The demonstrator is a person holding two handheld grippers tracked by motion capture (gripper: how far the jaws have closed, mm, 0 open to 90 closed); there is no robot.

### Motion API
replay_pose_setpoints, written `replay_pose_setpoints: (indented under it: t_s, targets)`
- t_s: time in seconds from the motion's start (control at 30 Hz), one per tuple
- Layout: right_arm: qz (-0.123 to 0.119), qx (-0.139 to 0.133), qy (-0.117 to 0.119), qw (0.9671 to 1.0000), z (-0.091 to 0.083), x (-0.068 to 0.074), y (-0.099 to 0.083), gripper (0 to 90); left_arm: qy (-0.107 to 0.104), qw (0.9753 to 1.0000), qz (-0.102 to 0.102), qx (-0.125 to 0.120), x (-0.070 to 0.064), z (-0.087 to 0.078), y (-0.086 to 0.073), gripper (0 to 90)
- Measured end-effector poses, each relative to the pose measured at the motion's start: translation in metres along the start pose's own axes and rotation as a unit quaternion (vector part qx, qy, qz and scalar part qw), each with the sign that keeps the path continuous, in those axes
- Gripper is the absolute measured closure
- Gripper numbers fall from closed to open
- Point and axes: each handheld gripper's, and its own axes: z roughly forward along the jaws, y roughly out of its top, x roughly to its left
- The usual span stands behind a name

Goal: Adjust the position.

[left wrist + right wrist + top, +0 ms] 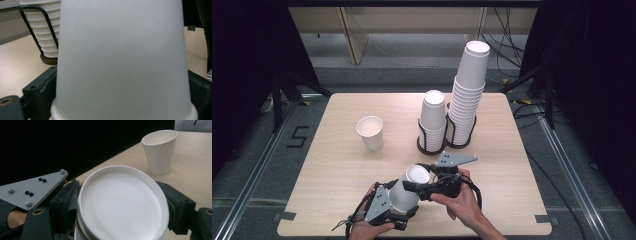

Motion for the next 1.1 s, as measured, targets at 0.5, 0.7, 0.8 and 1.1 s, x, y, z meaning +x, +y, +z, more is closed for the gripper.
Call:
replay_pose_setpoints:
  t_s: [0.5,0.7,0.8,1.1]
  targets:
    - [0.013,0.002,-0.007,0.9999,-0.0013,-0.0015,-0.0005,25.4,0.014,0.9997,0.020,0.004,0.0002,-0.0015,0.0006,7.6]
    - [0.027,0.005,-0.004,0.9996,-0.0021,-0.0053,-0.0009,24.0,0.005,0.9995,0.029,0.013,0.0028,-0.0028,0.0017,12.2]
    - [0.028,0.007,-0.006,0.9996,-0.0021,-0.0058,-0.0008,22.9,0.001,0.9994,0.030,0.016,0.0037,-0.0027,0.0026,13.4]
    - [0.004,0.044,-0.011,0.9990,-0.0017,-0.0087,0.0003,16.0,-0.019,0.9977,0.037,0.054,0.0043,-0.0007,0.0017,14.2]
